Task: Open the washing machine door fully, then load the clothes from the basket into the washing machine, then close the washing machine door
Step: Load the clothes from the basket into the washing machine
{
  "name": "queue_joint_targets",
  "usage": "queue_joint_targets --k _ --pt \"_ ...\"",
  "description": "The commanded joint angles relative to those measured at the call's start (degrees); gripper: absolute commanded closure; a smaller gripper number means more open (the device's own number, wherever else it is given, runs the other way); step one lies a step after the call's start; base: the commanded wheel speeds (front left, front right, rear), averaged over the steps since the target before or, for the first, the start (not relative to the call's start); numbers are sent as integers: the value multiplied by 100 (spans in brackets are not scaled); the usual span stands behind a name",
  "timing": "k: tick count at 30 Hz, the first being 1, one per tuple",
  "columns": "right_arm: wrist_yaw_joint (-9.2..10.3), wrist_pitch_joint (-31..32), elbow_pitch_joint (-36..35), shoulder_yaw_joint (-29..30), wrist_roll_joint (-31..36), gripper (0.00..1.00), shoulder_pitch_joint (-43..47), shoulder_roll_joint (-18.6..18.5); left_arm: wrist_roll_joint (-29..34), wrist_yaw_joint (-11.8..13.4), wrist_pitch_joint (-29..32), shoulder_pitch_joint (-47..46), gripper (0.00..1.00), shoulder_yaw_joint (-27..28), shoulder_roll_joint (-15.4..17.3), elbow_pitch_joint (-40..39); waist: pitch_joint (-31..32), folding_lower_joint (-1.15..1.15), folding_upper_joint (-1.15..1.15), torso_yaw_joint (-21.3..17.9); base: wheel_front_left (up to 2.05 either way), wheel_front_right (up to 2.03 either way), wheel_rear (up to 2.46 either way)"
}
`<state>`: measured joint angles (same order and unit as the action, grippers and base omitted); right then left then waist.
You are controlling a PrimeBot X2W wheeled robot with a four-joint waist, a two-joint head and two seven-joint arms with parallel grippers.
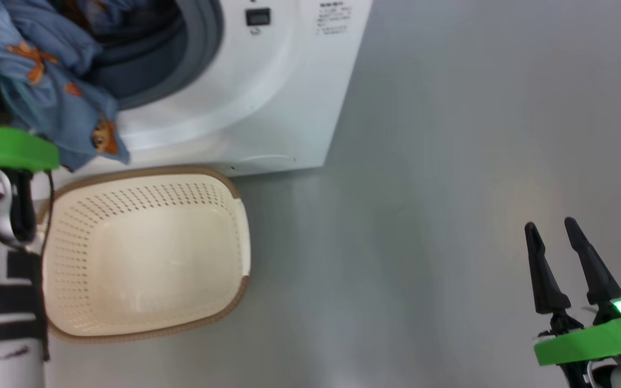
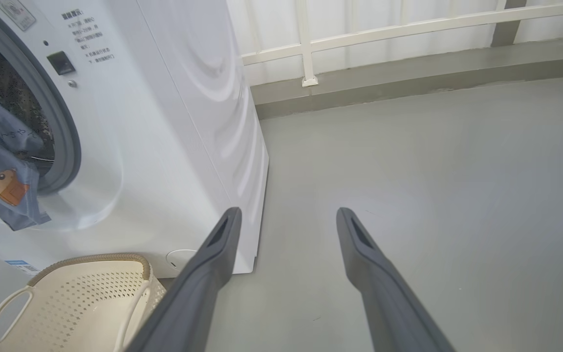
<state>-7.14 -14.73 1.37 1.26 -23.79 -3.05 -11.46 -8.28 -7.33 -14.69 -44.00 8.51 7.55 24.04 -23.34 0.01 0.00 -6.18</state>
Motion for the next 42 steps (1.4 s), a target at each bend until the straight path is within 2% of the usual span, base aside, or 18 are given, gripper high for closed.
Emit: queue_joint_targets --k 1,12,19,22,29,30,32,33,42 --pt "-35 -27 -150 -131 -23 0 -101 -57 78 -14 -31 -272 100 130 328 93 -457 -1 0 -362 0 0 0" --pt "-35 -27 -263 -197 -49 0 -354 75 205 -15 -31 -1505 100 -122 788 1847 -944 -1 0 -600 0 0 0" --pt "-35 -27 -257 -277 -83 0 -468 112 347 -13 -31 -2116 100 -227 962 2357 -1092 -1 0 -714 0 0 0" --pt "-35 -27 -255 -281 -96 0 -509 129 402 48 -31 -2450 100 -224 1013 2081 -1167 -1 0 -745 0 0 0" --pt "-35 -27 -265 -285 -93 0 -572 171 461 217 -31 -2578 100 -8 978 735 -1266 -1 0 -779 0 0 0" --pt "-35 -27 -264 -288 -95 0 -582 171 494 221 -31 -2539 91 -5 972 648 -1269 -1 0 -775 0 0 0" --pt "-35 -27 -262 -297 -93 0 -591 171 502 243 -31 -2419 35 41 939 746 -1263 -1 0 -761 0 0 0" --pt "-35 -27 -261 -309 -93 0 -591 169 520 240 -31 -2370 0 42 939 833 -1261 -1 0 -754 0 0 0" --pt "-35 -27 -254 -327 -87 0 -561 132 481 263 -31 -2109 0 202 808 1219 -1194 -1 0 -660 0 0 0"
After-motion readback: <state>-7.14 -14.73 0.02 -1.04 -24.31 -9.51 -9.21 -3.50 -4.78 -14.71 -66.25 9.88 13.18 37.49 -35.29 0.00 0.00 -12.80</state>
